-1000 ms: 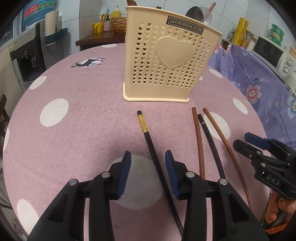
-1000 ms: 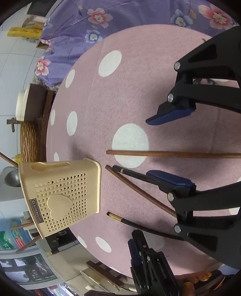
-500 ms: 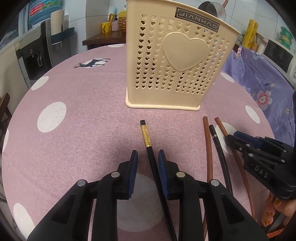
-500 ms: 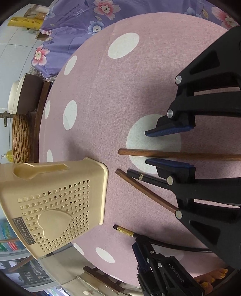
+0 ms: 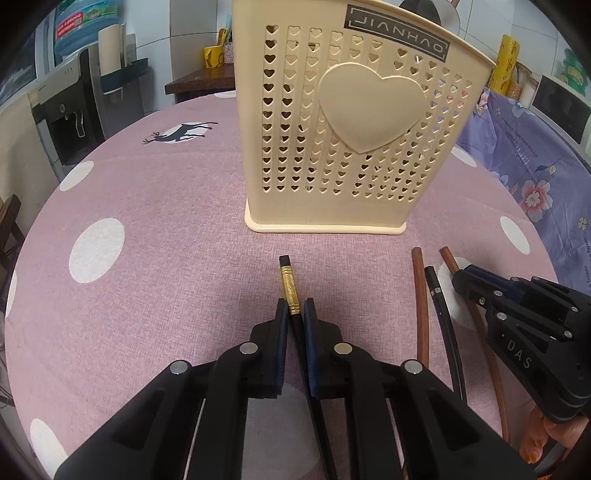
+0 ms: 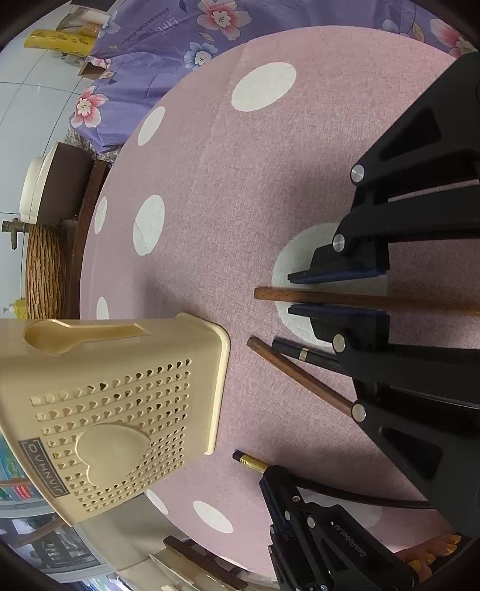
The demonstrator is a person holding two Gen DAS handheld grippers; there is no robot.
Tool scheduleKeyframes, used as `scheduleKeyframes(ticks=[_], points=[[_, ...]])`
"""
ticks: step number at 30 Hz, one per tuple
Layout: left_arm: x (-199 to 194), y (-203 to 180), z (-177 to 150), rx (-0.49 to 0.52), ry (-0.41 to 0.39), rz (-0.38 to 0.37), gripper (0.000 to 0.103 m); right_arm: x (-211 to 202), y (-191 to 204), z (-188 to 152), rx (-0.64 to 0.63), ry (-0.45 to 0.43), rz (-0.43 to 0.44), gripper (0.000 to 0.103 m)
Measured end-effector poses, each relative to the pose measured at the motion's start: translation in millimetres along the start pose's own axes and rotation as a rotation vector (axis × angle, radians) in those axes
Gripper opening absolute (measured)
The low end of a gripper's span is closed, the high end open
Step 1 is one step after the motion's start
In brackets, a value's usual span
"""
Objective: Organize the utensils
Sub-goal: 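Close right tool on a brown chopstick while left tool grasps the gold-tipped black chopstick, then lift both chopsticks and carry both tools over the beige caddy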
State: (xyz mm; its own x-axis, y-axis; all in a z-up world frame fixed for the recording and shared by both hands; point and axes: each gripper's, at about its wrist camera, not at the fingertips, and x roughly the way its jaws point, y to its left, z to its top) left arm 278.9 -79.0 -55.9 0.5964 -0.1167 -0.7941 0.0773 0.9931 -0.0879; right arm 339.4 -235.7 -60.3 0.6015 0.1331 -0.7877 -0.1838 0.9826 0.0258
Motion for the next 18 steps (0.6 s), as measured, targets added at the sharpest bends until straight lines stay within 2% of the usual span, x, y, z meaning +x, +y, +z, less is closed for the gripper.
scheduleKeyframes(ticks=[11,18], points=[[0.7,0.6,1.2,-0.017,-0.009,-0.002,0.008,-1.8,-2.1,-0.9,0.031,-0.005,0.011,0.008],[-20.3,15.2,4.6,-0.071,-0.048,-0.076,0.008,-30.5,-9.1,1.6,0.070,-0.085,0.065,0.008]])
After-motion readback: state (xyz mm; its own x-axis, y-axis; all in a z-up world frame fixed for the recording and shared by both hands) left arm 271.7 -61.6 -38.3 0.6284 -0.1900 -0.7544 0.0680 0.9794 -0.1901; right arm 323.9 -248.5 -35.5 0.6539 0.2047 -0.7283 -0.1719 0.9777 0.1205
